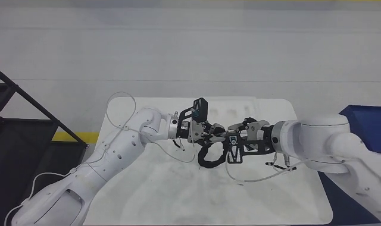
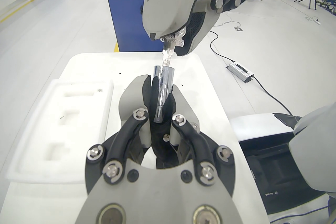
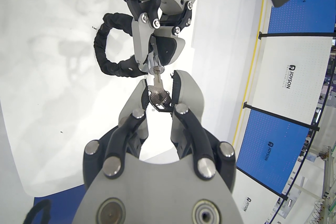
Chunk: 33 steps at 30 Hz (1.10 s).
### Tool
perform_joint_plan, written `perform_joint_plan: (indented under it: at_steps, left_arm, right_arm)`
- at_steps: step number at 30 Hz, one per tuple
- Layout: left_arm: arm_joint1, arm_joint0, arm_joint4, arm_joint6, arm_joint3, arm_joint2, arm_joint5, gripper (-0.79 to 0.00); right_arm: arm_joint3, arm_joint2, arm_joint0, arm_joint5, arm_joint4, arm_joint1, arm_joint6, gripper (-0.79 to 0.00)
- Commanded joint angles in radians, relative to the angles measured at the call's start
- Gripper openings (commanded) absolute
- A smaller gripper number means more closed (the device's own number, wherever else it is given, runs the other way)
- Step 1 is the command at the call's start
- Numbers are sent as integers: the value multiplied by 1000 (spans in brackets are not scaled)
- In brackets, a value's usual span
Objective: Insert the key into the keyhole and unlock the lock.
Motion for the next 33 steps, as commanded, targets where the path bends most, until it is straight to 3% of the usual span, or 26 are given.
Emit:
perform_joint_plan:
  at_steps: [1, 12, 23, 29, 30, 31, 32, 33]
  left_arm:
    - [0, 0, 1, 2, 1, 0, 0, -785]
    - [2, 0, 11, 13, -9, 6, 0, -785]
    - [2, -1, 66, 54, -11, 0, 0, -785]
    - [2, 2, 89, 71, -17, 7, 0, -785]
    - [1, 2, 90, 72, -14, 10, 0, -785]
    - [1, 1, 91, 74, -12, 12, 0, -785]
    - [1, 0, 93, 74, -10, 15, 0, -785]
    - [0, -1, 95, 73, -6, 17, 0, -785]
  right_arm:
    - [7, -3, -2, 14, 10, -1, 2, -785]
    - [50, 28, -23, 156, 173, -3, 10, -785]
    - [85, 53, -37, 370, 461, -4, 144, -785]
    - [85, 64, -34, 417, 523, -5, 179, -785]
    - [86, 64, -35, 419, 528, -6, 183, -711]
    - [86, 65, -34, 419, 531, -6, 187, -256]
    - [87, 65, -34, 420, 535, -6, 190, 0]
    - [89, 67, -34, 421, 540, -6, 191, 0]
